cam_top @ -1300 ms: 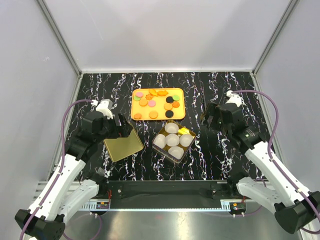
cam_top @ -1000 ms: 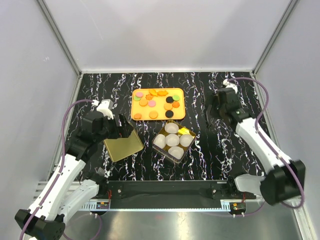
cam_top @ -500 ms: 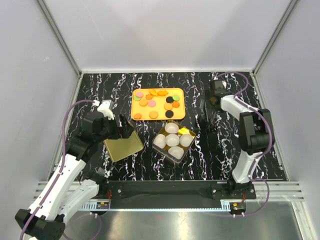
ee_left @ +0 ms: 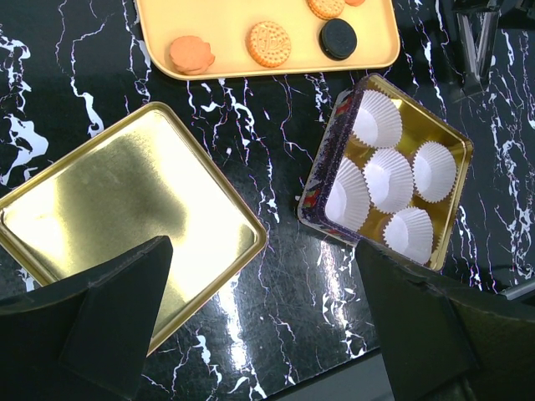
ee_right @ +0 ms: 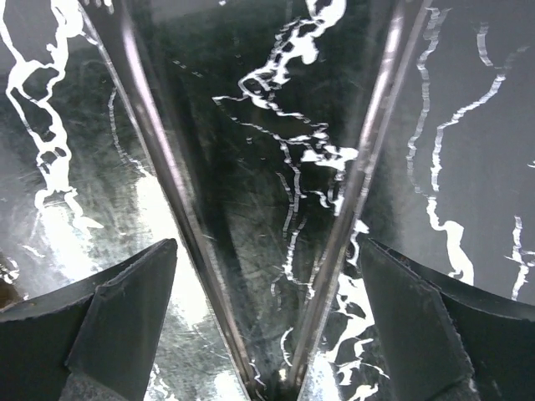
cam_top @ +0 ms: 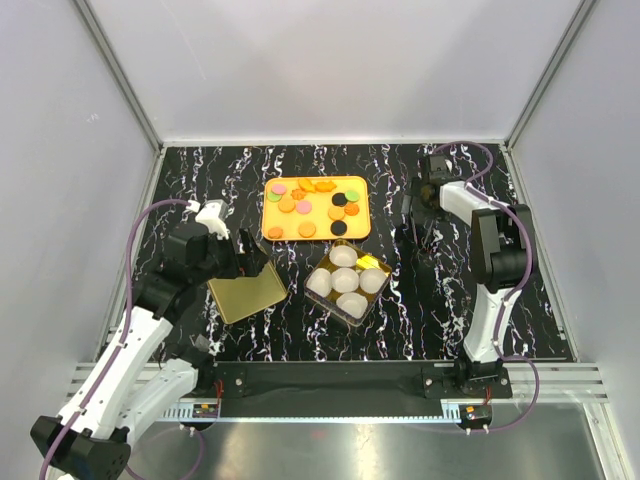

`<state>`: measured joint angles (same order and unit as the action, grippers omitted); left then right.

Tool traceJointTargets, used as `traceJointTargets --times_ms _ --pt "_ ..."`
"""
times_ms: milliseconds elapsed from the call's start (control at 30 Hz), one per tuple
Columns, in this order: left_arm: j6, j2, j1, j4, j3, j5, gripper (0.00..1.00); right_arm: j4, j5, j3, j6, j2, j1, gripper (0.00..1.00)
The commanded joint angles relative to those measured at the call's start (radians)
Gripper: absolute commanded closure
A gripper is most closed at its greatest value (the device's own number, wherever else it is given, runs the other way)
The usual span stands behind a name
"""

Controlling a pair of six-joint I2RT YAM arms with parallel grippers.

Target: Pack the cookies

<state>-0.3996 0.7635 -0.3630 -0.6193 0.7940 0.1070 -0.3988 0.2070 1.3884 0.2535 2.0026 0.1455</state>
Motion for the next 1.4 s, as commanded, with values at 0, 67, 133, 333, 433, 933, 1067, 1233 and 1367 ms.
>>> traceJointTargets --times_ms 0,67,133,333,433,933,1067,1233,1367 --pt "0.01 0.005 -0.001 0.035 0.001 0.002 0.01 -0.043 -0.041 0.044 -0.004 0.027 0.0 0.04" --pt "0.01 0.01 -0.001 0.036 -0.001 0.002 0.01 -0.069 -0.05 0.05 0.004 0.036 0.0 0.04" --pt "0.01 0.013 -0.001 0.036 0.001 0.002 0.01 -0.08 -0.07 0.041 0.013 0.036 0.0 0.06" --pt "0.01 0.019 0.001 0.038 0.004 -0.001 0.01 -0.1 -0.048 0.034 0.033 0.042 0.0 0.17" --pt "0.008 0.017 0.001 0.035 0.004 -0.006 0.01 -0.097 -0.032 0.035 0.036 0.015 0.0 0.26" --pt "-0.007 -0.027 -0.001 0.009 -0.001 -0.027 0.01 -0.229 -0.041 0.1 0.02 -0.297 0.045 0.39" --pt "-0.018 -0.065 -0.001 -0.013 -0.013 -0.039 0.01 -0.256 -0.037 0.1 0.018 -0.337 0.069 0.39" --pt "-0.016 -0.09 -0.001 -0.025 -0.004 -0.069 0.01 -0.282 -0.021 0.113 0.029 -0.389 0.169 0.45" --pt "-0.016 -0.086 -0.001 -0.016 -0.019 -0.072 0.01 -0.305 -0.001 0.149 0.035 -0.381 0.276 0.47"
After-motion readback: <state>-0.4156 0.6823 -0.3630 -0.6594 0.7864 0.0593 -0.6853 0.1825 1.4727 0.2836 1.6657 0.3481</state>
